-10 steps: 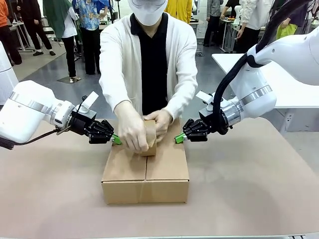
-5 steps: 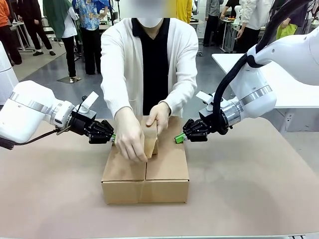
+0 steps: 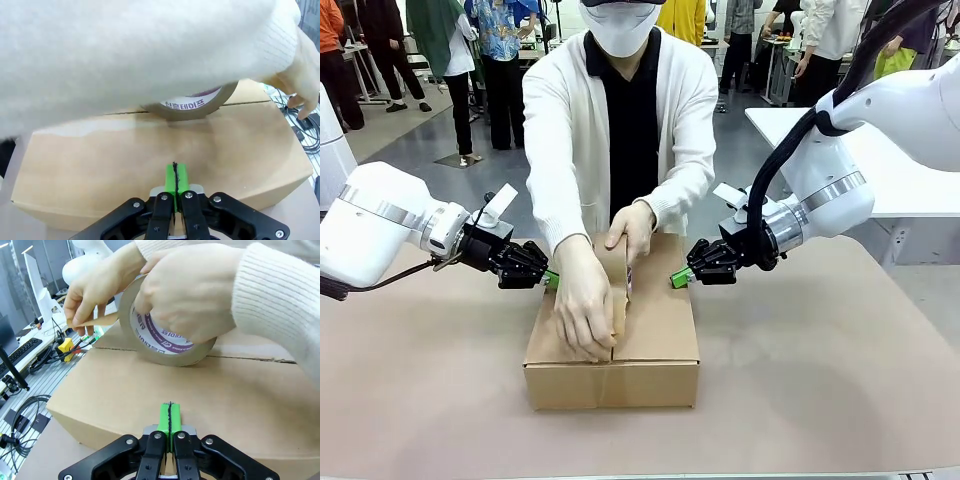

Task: Wrap the clocks to prevent damage.
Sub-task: After the human seals the box with tape, release both hands from the side flaps of the Package Box.

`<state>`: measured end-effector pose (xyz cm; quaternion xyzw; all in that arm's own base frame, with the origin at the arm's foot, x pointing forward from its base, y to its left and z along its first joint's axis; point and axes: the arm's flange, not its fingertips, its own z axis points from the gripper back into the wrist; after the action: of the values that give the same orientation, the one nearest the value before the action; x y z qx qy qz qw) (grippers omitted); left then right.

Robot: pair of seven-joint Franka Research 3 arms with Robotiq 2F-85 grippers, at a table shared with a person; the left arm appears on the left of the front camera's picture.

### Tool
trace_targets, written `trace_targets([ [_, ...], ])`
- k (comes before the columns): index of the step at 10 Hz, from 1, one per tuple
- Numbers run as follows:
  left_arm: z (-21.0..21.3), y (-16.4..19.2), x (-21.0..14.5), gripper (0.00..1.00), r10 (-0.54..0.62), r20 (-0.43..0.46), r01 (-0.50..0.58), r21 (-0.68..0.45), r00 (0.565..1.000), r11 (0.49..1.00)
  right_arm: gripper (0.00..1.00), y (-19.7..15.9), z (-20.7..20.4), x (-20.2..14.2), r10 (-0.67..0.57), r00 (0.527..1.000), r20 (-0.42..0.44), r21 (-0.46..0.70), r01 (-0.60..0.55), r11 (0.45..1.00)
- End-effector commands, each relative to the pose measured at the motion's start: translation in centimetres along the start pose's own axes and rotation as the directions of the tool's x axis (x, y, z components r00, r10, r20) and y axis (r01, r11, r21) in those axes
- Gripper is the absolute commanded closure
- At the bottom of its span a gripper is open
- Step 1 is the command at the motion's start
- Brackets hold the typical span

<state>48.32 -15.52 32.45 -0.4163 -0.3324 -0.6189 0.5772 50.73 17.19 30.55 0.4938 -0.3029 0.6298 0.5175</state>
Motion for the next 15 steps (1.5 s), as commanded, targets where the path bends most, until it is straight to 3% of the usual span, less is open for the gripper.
trace_targets([
  [1, -0.11, -0.05, -0.34, 1.00, -0.007, -0.005, 0.007, 0.007, 1.000, 1.000, 0.99, -0.11, -0.15, -0.20, 0.002, 1.000, -0.002, -0.007, -0.002, 1.000],
  [15, -0.11, -0.05, -0.34, 1.00, -0.007, -0.005, 0.007, 0.007, 1.000, 1.000, 0.99, -0.11, -0.15, -0.20, 0.002, 1.000, -0.002, -0.007, -0.002, 1.000],
])
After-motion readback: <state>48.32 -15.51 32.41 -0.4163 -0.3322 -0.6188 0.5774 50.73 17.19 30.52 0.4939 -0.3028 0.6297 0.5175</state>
